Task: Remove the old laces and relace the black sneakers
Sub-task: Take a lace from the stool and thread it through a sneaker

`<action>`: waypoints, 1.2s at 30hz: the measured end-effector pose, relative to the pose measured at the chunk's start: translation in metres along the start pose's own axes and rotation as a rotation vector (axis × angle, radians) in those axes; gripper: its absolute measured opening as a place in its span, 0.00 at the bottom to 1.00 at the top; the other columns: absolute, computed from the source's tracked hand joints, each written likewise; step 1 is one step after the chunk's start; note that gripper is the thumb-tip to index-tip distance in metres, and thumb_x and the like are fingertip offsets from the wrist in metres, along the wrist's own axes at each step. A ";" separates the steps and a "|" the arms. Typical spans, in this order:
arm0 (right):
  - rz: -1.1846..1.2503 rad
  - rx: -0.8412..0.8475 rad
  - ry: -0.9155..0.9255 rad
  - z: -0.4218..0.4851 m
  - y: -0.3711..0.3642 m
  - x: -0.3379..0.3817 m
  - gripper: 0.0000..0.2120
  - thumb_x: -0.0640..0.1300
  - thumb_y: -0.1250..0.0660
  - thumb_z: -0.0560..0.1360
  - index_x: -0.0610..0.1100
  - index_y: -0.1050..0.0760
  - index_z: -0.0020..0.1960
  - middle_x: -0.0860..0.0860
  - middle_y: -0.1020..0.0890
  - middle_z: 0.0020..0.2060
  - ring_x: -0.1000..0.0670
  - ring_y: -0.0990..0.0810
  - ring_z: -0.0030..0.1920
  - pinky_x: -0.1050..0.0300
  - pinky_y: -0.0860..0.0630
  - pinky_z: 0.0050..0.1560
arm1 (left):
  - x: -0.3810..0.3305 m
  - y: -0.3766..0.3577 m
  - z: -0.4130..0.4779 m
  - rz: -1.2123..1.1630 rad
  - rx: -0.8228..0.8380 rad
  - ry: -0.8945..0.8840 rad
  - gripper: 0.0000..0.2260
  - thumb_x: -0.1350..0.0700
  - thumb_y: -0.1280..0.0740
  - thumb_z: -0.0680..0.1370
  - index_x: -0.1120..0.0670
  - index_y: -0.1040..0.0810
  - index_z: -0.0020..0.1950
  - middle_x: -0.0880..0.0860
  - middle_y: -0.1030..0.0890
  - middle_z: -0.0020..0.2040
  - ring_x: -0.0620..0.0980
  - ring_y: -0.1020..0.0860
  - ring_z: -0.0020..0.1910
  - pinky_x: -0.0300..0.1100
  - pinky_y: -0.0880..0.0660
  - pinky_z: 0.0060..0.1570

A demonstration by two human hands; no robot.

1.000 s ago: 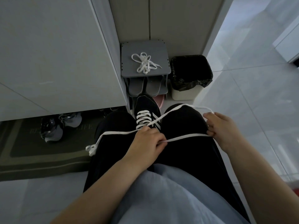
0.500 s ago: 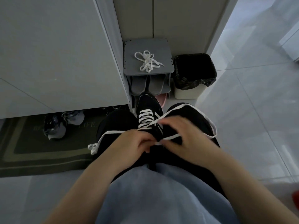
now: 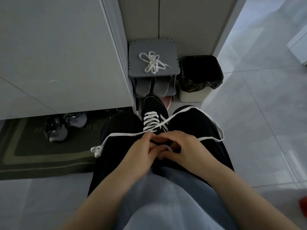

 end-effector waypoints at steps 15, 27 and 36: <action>-0.157 -0.256 -0.178 0.027 0.029 -0.034 0.05 0.42 0.34 0.75 0.47 0.21 0.49 0.54 0.20 0.43 0.59 0.24 0.40 0.74 0.32 0.40 | 0.007 0.011 0.023 0.248 -0.234 0.012 0.09 0.57 0.34 0.76 0.53 0.20 0.56 0.47 0.17 0.42 0.39 0.21 0.37 0.28 0.28 0.41; -0.129 -0.278 -0.217 0.035 0.023 -0.036 0.04 0.46 0.34 0.75 0.48 0.21 0.46 0.54 0.21 0.44 0.53 0.21 0.43 0.53 0.23 0.46 | 0.014 0.003 0.026 0.302 -0.291 0.018 0.09 0.55 0.35 0.76 0.50 0.19 0.54 0.47 0.17 0.44 0.47 0.19 0.41 0.47 0.22 0.47; -0.109 -0.214 -0.218 0.038 0.010 -0.036 0.02 0.43 0.33 0.75 0.48 0.22 0.46 0.56 0.19 0.41 0.56 0.21 0.45 0.61 0.26 0.46 | 0.014 0.003 0.027 0.291 -0.319 0.004 0.08 0.55 0.35 0.76 0.50 0.19 0.53 0.47 0.17 0.44 0.46 0.20 0.40 0.45 0.23 0.46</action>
Point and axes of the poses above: each hand's wrist, its own z-axis towards the middle knuckle, its own y-axis out of the back of the hand, x = y × z, the point moved 6 cm from there along z, towards the middle knuckle
